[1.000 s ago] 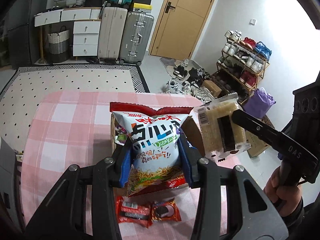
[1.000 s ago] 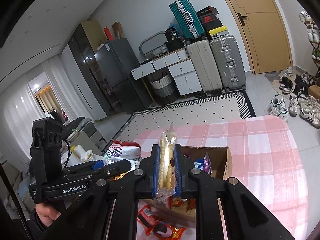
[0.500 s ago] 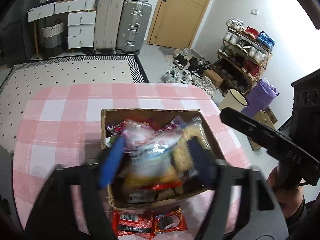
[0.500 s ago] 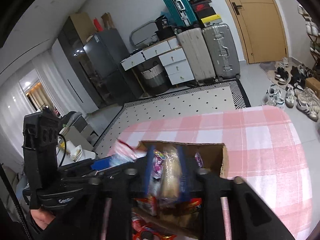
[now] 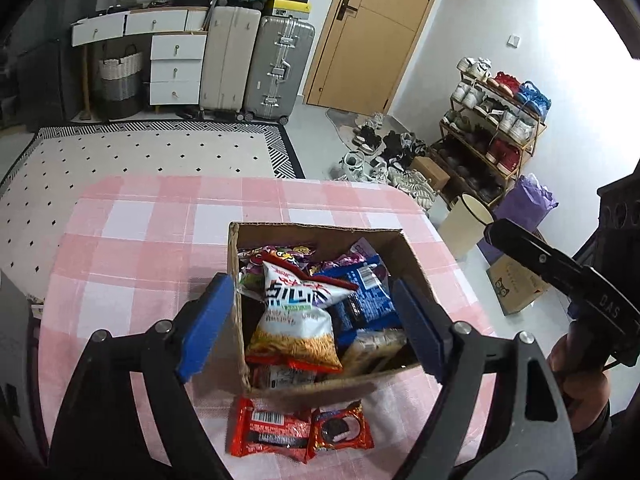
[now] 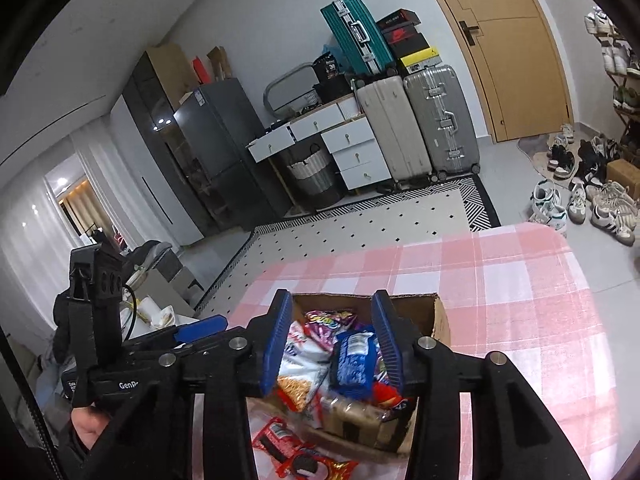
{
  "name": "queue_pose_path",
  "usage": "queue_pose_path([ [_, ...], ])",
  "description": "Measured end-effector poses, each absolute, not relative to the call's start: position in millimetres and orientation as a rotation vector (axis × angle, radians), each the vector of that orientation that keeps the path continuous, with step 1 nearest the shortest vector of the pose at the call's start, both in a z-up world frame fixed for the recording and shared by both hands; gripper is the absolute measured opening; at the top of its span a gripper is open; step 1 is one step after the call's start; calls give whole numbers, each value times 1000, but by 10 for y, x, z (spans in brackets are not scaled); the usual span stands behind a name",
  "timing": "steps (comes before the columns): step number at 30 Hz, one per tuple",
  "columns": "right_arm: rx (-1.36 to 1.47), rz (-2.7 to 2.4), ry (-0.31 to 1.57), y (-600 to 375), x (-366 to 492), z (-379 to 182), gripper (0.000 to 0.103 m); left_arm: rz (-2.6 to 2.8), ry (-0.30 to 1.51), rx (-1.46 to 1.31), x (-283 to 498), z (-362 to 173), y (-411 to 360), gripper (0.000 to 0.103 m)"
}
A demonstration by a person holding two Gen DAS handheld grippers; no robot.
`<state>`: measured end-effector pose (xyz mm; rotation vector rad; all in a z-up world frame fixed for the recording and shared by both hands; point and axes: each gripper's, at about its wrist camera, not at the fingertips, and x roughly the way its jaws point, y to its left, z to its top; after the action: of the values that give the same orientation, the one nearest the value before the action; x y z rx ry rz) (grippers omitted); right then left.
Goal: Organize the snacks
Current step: 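Open both tools to drop the noodle bag and cracker pack into the box, then move both tools back to the red cookie packs beside the box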
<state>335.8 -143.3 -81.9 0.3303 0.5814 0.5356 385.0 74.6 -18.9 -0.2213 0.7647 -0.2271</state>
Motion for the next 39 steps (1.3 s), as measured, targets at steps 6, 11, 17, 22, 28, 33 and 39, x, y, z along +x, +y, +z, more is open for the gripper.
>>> queue_pose_path([
  [6,301,535,541,-1451,3135,-652,45,-235,701,-214,3503,38,739,80],
  [11,293,531,500,-1488,2896,-478,51,-216,645,-169,3183,291,650,83],
  [17,264,545,455,-1483,2600,-302,70,-215,601,-174,2827,523,590,83],
  [22,255,553,407,-1513,2309,-178,85,-227,563,-209,2497,637,638,94],
  [28,245,577,376,-1519,1951,-190,86,-226,542,-242,2176,653,705,101],
  [33,237,594,360,-1514,1720,-315,97,-246,559,-261,1948,529,734,102],
  [39,229,616,402,-1404,1711,-518,98,-205,574,-258,1720,284,791,102],
])
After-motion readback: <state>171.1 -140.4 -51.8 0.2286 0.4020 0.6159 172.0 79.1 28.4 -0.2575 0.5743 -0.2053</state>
